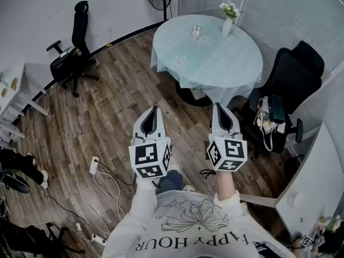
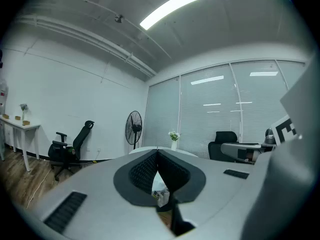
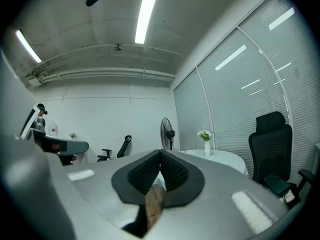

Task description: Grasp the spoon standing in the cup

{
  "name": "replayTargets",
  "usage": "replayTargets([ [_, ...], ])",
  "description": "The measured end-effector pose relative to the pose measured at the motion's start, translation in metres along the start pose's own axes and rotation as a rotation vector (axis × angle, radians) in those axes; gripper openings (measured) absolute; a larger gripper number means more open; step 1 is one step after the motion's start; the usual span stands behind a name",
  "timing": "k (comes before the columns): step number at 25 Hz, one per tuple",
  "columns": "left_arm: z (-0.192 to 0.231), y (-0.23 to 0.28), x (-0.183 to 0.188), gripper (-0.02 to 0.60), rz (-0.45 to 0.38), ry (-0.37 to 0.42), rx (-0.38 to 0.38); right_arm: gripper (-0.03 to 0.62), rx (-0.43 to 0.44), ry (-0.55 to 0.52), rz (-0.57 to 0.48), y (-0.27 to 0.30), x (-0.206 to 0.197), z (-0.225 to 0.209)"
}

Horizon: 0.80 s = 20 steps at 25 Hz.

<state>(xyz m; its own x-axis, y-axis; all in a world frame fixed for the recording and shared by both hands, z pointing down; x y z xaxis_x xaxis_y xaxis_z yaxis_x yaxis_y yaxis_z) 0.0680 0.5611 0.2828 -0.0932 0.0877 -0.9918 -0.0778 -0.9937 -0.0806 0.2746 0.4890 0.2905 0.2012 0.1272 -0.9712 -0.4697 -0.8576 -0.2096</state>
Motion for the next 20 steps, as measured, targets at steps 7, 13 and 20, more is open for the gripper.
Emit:
replayTargets([
  [7,0.004,0.004,0.001,0.006,0.001,-0.005,0.000,0.011,0.005,-0.015,0.007,0.004,0.000,0.003],
  [13,0.008,0.017,-0.005,0.006,0.010,-0.012,-0.006,0.011,-0.011,-0.004,0.005,0.014,-0.006,-0.001],
  [20,0.022,0.050,-0.006,0.006,0.011,-0.016,-0.028,0.011,-0.044,0.001,-0.001,0.045,-0.014,-0.005],
])
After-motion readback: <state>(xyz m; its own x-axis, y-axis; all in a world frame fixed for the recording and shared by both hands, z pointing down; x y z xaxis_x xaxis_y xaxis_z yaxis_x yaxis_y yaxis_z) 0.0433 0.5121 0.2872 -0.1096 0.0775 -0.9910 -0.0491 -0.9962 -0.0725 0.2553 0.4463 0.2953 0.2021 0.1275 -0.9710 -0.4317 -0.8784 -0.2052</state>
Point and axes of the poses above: the fingertips, and each gripper's own axes: y forward along the fingers, z to its left, x out of its top, the point moved 6 cm from there along -y, backward along the fingers, and after that the axes turned 12 degrees about -z, right-handed, at the moved point
